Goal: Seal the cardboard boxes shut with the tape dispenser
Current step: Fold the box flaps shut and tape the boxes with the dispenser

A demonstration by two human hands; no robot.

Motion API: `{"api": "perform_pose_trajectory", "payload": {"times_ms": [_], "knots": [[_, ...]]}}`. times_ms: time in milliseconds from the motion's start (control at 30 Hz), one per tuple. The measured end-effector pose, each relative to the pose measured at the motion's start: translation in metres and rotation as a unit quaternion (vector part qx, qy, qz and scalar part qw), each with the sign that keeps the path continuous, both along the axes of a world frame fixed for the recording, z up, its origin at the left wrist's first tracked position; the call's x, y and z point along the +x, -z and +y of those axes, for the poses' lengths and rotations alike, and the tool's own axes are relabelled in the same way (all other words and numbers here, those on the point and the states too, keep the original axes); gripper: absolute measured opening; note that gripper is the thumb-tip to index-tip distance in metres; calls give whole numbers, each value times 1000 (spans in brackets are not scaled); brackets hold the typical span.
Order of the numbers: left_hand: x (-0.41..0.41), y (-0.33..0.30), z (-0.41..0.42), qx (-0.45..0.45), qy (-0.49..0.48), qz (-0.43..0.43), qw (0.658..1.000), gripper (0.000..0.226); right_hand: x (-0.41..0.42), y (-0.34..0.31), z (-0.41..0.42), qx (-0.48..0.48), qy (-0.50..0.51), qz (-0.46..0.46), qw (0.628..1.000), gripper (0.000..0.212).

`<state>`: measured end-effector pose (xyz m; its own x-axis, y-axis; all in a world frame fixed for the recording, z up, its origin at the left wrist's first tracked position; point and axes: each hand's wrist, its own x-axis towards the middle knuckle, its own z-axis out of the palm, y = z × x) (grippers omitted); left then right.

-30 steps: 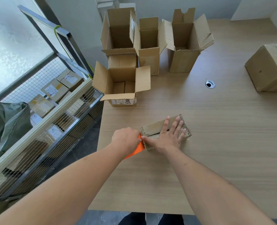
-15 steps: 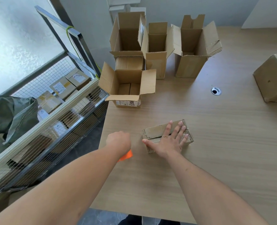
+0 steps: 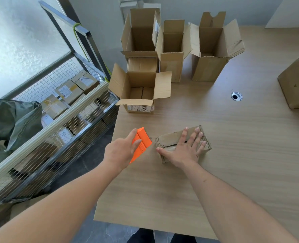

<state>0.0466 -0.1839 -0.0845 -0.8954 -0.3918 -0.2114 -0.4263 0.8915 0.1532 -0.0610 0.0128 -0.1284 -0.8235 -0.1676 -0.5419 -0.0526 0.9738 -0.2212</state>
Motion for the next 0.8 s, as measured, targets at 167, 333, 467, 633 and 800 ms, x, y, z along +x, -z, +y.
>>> {"api": "perform_pose_trajectory", "payload": {"times_ms": [167, 333, 467, 633, 800], "knots": [[11, 27, -2, 95, -49, 91, 990, 56, -2, 1, 9, -11, -42, 10, 999, 156], [20, 56, 11, 131, -77, 72, 986, 72, -1, 1, 19, -4, -124, 19, 992, 155], [25, 78, 25, 150, -58, 50, 986, 78, 15, 4, 25, -5, -190, 57, 980, 152], [22, 87, 35, 129, -36, 21, 991, 80, 34, 14, 39, 41, -244, 85, 965, 155], [20, 76, 42, 40, -52, 15, 998, 72, 31, 17, 46, 24, -265, 83, 960, 148]]}}
